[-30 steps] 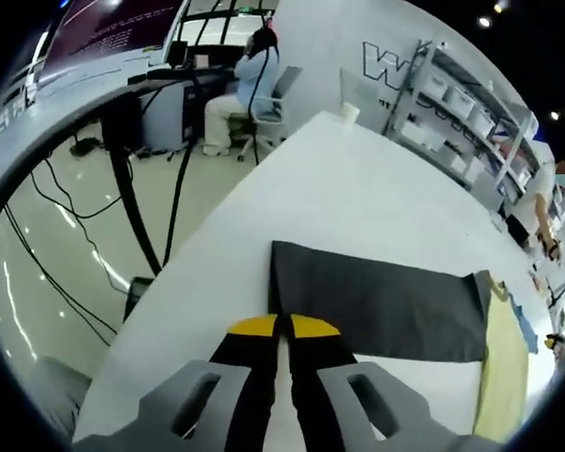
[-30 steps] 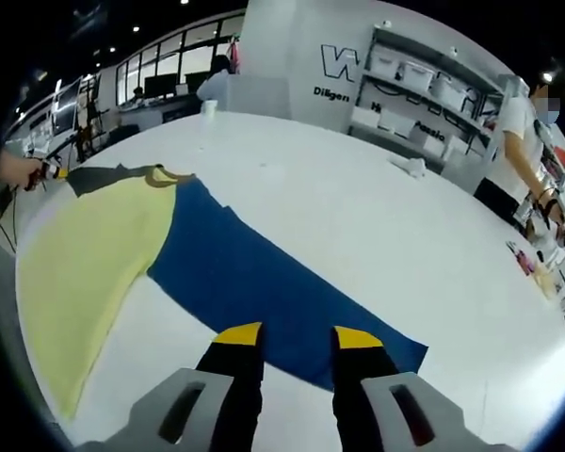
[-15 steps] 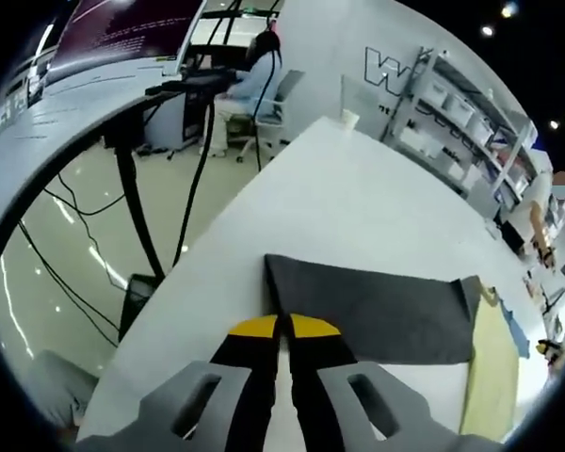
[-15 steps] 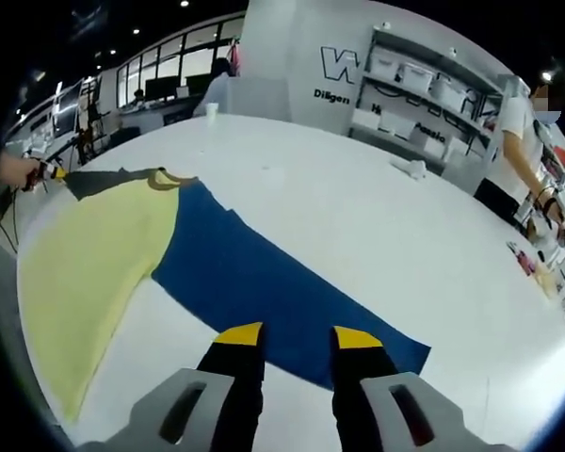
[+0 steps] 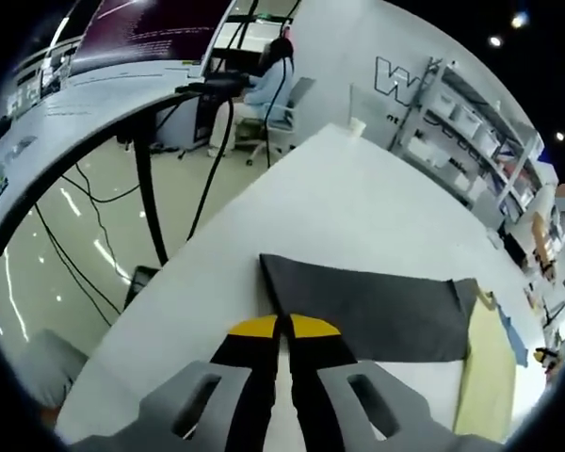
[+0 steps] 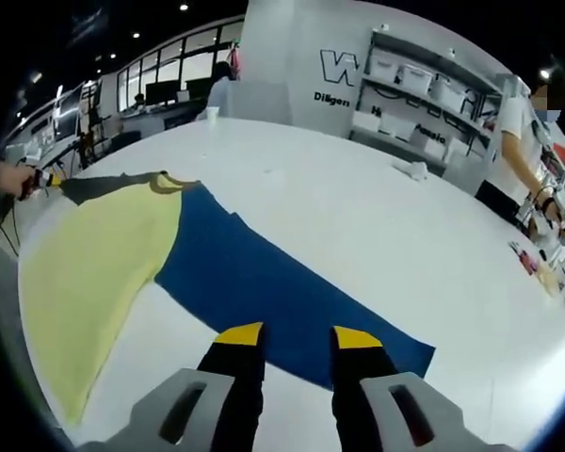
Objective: Fold the garment on the visible template until the final outline fits inside the template.
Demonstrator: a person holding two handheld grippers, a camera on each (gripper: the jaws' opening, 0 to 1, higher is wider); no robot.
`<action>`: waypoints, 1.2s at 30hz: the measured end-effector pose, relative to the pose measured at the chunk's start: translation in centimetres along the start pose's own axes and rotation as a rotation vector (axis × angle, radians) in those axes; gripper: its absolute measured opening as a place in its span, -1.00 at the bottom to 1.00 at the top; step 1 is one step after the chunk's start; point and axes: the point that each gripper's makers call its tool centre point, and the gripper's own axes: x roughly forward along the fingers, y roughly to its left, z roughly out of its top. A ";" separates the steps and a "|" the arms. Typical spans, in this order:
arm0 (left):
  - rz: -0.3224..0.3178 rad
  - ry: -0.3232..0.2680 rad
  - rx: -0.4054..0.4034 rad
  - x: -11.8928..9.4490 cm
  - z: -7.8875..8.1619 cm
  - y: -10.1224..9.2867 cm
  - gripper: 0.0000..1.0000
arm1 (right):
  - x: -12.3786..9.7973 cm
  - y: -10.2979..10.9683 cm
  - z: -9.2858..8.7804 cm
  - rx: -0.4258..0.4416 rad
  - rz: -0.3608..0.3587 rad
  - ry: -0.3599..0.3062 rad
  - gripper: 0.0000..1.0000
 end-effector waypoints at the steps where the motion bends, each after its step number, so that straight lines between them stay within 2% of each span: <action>1: -0.002 0.000 -0.002 0.0 0.1 0.0 -0.94 | 0.0 0.0 0.0 0.000 0.000 0.000 -0.57; 8: -0.012 -0.020 -0.001 -0.7 0.2 -0.8 -0.94 | -0.2 0.0 -0.2 0.007 0.000 -0.005 -0.57; 15: -0.084 -0.098 0.011 -1.5 2.8 -3.8 -0.94 | -0.2 0.2 -0.2 0.011 0.003 -0.010 -0.58; 20: -0.162 -0.137 0.038 -2.2 4.5 -7.3 -0.94 | -0.3 0.3 -0.2 0.015 0.006 -0.018 -0.58; 27: -0.302 -0.183 0.081 -3.3 6.9 -14.1 -0.94 | -0.6 0.4 -0.5 0.024 0.007 -0.029 -0.58; 36: -0.445 -0.190 0.141 -4.0 7.6 -21.8 -0.94 | -1.1 1.1 -1.2 0.023 0.022 -0.041 -0.58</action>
